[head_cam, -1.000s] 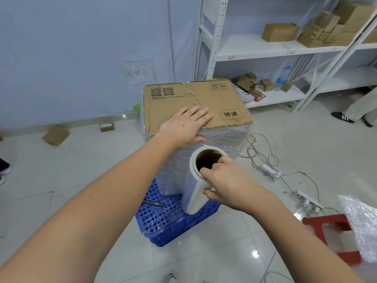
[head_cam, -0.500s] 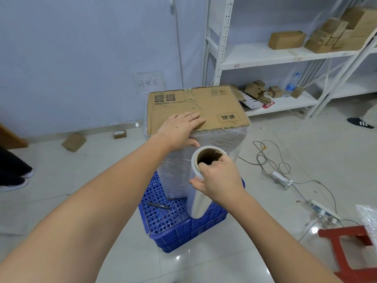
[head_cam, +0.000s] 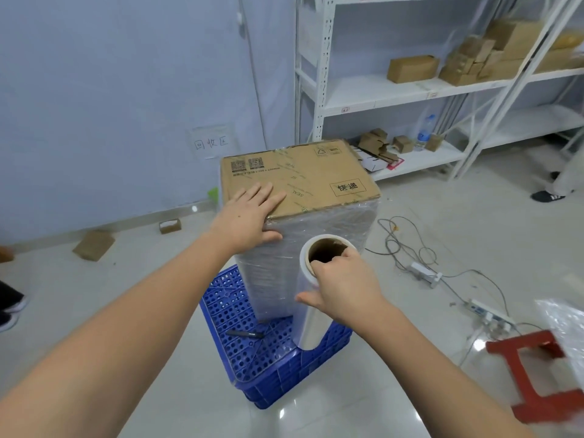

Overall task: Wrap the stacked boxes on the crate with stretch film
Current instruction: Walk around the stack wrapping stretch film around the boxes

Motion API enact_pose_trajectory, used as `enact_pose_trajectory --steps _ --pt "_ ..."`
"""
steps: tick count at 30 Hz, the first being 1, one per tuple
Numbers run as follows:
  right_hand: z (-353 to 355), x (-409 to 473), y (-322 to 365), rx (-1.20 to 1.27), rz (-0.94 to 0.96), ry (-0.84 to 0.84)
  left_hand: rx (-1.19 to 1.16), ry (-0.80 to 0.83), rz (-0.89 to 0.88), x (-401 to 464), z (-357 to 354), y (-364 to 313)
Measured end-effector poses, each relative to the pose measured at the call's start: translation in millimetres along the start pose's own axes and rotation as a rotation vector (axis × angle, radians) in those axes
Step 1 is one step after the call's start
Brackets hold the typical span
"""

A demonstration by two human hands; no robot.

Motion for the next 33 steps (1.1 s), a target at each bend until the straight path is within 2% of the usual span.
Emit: enact_pose_trajectory --steps 5,10,19,25,27,33 --pt "11 9 31 0.027 -0.353 0.008 -0.015 -0.044 -0.005 -1 -8 2" --pt "3 27 43 -0.013 -0.499 0.020 -0.023 -0.112 -0.034 0 -11 4" --pt "9 18 63 0.093 -0.260 -0.046 -0.040 -0.147 -0.061 -3 -9 8" --pt "19 10 75 0.017 0.019 0.054 -0.038 -0.144 -0.069 -5 -10 13" --pt "16 11 79 0.040 0.056 0.105 -0.032 -0.152 -0.069 -5 -10 12" --pt "30 19 90 0.001 0.033 0.080 -0.034 -0.131 -0.066 0 -8 9"
Point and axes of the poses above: each hand's wrist, its own x-axis towards the middle knuckle, its own z-axis out of the back of the hand, y = z × x, the point moved 2 cm from there along x, towards the middle knuckle, and after that the axes turned 1 degree about x, right-handed, at the moved point
